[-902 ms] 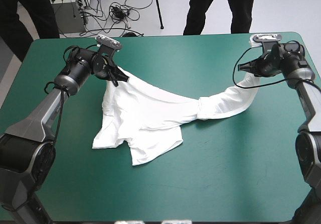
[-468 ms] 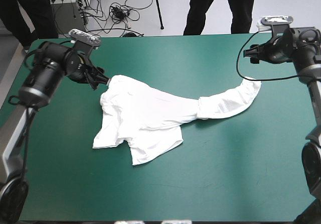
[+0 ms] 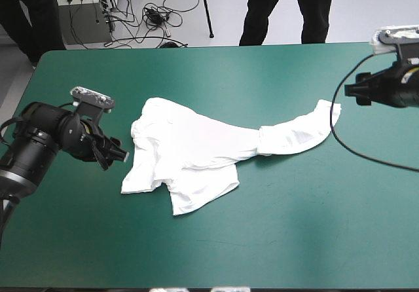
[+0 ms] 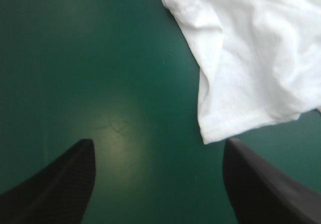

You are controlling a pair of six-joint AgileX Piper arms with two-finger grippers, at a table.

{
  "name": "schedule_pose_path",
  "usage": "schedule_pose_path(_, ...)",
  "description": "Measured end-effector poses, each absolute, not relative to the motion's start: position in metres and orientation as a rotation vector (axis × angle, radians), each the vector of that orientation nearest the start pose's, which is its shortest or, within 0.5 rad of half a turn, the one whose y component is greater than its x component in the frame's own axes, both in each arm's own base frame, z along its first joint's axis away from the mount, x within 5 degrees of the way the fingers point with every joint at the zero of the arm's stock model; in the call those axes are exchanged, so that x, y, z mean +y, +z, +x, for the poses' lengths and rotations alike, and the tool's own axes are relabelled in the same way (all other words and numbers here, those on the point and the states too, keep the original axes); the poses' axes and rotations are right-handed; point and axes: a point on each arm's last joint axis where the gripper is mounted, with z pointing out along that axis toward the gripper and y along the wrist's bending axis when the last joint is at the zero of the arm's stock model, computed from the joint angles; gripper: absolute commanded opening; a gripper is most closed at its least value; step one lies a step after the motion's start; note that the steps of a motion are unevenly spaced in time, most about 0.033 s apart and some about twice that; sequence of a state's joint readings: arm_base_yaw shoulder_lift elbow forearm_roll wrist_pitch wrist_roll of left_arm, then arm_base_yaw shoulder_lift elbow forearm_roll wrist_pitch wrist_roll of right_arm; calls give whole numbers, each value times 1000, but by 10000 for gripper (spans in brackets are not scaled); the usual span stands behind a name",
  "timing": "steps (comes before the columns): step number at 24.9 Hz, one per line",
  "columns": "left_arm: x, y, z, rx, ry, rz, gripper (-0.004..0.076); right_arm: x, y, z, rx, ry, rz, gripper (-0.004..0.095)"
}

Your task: Fold the cloth

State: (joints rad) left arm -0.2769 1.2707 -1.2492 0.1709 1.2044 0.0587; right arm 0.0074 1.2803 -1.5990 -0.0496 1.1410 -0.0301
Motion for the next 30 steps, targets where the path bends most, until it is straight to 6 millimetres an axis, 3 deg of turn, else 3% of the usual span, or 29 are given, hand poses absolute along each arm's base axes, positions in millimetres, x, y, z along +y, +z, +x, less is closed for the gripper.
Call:
schedule_pose_path(4,-55,322,237,2748,147,515,518,-4,450,211,2322,-82,-10,742)
schedule_pose_path(7,-58,300,244,2817,140,533,518,-4,438,199,2350,-81,0,742)
schedule_pose_path(16,-74,243,277,2971,57,533,517,-4,420,198,2411,-72,11,740)
schedule_pose_path(19,-79,215,287,3056,43,537,495,-4,406,200,2447,-60,36,740)
schedule_pose_path(25,-84,211,288,3085,-46,506,95,3,370,225,2552,52,81,736)
schedule_pose_path(26,-85,211,287,3086,-55,504,-10,4,365,232,2559,72,91,717)
schedule_pose_path(30,-86,211,287,3086,-67,504,-9,7,327,278,2610,120,157,660)
